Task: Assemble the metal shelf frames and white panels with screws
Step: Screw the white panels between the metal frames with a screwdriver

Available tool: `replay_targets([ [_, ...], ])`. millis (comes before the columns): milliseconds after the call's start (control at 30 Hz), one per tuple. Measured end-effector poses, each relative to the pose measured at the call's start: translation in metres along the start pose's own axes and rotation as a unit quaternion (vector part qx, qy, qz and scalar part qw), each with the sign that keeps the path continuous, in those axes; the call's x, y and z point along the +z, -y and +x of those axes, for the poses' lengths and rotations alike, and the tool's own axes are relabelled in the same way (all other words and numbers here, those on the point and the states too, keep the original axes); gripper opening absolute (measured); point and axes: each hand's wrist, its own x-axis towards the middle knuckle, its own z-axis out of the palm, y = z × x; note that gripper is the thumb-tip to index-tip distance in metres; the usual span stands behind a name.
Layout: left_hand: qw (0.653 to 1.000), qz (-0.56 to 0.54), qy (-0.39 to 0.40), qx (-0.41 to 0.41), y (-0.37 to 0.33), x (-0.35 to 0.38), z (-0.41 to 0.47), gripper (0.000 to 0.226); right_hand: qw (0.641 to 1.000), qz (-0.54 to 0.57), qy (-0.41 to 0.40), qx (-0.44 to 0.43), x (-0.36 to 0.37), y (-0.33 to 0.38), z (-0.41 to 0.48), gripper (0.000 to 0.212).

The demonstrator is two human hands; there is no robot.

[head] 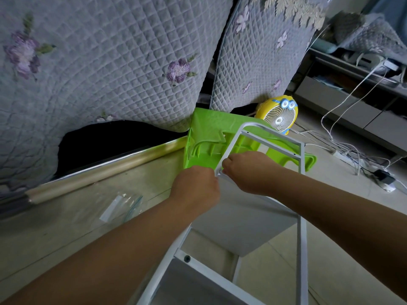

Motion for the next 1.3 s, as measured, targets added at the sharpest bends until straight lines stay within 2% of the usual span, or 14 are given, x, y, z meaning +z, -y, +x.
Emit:
replay_targets([
  [233,0.999,0.031,0.007,-0.007,-0.002,-0.001,0.000,0.026,0.997,0.053,0.011,0.053,0.003,0.004,0.003,0.025],
  [367,0.999,0.038,0.013,-0.010,-0.002,-0.001,-0.001,0.026,0.997,0.065,0.038,0.025,0.000,-0.002,0.000,0.027],
  [500,0.998,0.050,0.023,-0.006,-0.003,-0.002,0.000,0.024,0.998,0.044,0.047,-0.004,-0.006,-0.004,0.000,0.020],
  [733,0.999,0.033,0.021,-0.009,-0.003,-0.003,-0.002,0.022,0.997,0.018,0.051,-0.063,-0.011,-0.006,-0.001,0.038],
  [1033,1.000,0.009,0.020,-0.020,-0.004,-0.005,-0.001,0.024,0.998,0.020,0.049,-0.042,-0.010,-0.002,-0.004,0.040],
  [1200,1.000,-0.005,0.012,-0.024,-0.001,-0.001,0.001,0.023,0.998,0.017,0.056,-0.039,-0.013,-0.001,0.003,0.031],
  [1300,0.999,-0.024,0.000,-0.029,-0.001,0.001,0.002,0.027,0.998,0.037,0.042,-0.009,-0.008,0.001,0.000,0.029],
])
